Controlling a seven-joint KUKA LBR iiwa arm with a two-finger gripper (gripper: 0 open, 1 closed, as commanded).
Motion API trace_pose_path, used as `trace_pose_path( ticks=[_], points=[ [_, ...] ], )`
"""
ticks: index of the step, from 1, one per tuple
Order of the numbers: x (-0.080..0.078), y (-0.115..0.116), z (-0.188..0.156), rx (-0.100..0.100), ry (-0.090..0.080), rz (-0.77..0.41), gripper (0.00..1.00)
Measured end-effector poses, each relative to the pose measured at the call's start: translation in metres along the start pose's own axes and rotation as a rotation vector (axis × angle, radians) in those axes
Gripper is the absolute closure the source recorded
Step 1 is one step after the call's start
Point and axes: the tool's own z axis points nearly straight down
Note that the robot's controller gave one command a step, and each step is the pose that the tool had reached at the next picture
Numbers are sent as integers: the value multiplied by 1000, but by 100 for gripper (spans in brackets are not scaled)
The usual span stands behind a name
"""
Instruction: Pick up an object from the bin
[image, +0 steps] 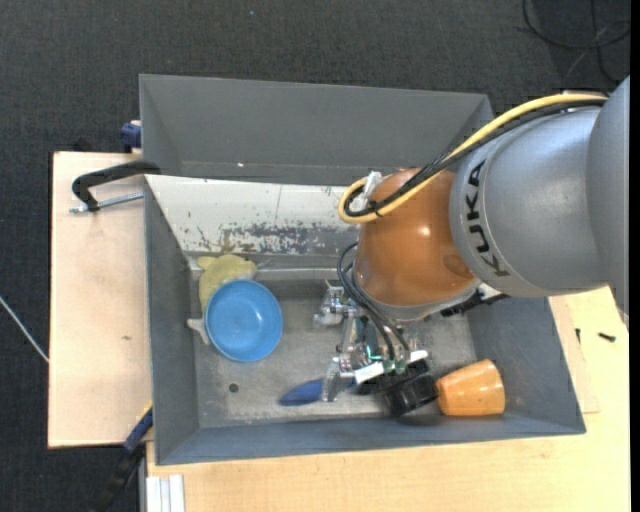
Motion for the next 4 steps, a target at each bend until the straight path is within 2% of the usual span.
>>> trace_pose_path(
  ticks=[1, 2, 3, 4],
  points=[
    [2, -24, 66, -2, -13, -65, 0],
    [1, -23, 62, -3, -19, -66, 100],
    [-10, -41, -62, 0, -21, -155, 100],
    [-17, -108, -123, 7, -18, -541, 100]
  ],
)
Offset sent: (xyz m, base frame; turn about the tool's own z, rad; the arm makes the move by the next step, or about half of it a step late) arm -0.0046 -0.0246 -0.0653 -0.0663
